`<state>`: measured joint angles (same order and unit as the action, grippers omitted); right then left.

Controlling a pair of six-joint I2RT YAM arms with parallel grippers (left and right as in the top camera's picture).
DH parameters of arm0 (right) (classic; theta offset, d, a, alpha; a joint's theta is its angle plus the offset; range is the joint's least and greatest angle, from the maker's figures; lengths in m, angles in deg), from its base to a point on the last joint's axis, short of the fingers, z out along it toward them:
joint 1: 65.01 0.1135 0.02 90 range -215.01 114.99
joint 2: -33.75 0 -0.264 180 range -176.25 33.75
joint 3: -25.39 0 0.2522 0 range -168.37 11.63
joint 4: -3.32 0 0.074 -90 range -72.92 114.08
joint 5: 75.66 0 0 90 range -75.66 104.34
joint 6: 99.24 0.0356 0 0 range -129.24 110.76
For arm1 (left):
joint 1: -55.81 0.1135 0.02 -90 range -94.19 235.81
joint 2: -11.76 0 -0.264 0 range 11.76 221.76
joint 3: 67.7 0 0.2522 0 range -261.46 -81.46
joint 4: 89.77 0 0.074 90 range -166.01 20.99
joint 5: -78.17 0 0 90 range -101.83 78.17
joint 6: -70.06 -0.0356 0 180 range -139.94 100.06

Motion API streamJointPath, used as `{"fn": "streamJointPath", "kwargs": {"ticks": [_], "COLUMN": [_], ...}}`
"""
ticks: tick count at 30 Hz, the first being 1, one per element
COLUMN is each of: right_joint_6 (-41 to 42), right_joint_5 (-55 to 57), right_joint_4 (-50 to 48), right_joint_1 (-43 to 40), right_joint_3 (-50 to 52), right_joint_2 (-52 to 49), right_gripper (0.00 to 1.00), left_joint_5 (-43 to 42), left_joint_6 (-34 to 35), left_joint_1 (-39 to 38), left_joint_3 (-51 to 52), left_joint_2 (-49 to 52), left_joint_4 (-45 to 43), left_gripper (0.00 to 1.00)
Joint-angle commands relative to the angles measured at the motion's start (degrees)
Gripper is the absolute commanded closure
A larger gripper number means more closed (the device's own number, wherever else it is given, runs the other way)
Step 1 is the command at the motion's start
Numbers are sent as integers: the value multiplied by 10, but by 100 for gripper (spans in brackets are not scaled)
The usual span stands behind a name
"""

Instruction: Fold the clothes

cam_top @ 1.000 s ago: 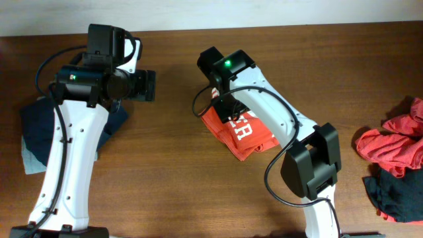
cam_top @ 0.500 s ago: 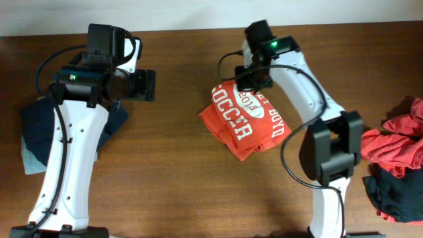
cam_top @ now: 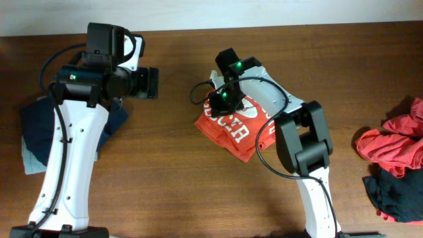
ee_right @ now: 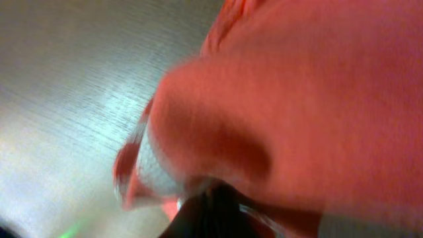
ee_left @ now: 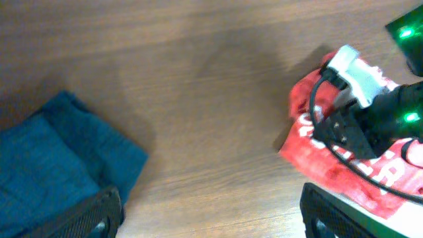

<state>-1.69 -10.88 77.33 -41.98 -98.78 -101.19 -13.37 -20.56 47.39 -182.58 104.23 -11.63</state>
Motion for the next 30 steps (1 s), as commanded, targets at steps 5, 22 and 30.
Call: {"fn": "streamJointPath", "kwargs": {"ticks": [5,22,30], "right_joint_6": [-26,-6,24], "right_joint_5": [24,82,146], "right_joint_4": [103,37,-45], "right_joint_1": [-63,-103,-103], "right_joint_3": [-17,227,325], "right_joint_2": [153,160,160], "right_gripper": [81,83,89], "left_joint_5": [-158,-242,-208], "left_joint_6": [-57,-145,-144], "left_joint_1": [-7,-114,-120], "left_joint_3": [-6,-6,-6], "left_joint_2": [54,330,405], "left_joint_4": [-68,-186,-194], "left_gripper": [13,21,25]}}
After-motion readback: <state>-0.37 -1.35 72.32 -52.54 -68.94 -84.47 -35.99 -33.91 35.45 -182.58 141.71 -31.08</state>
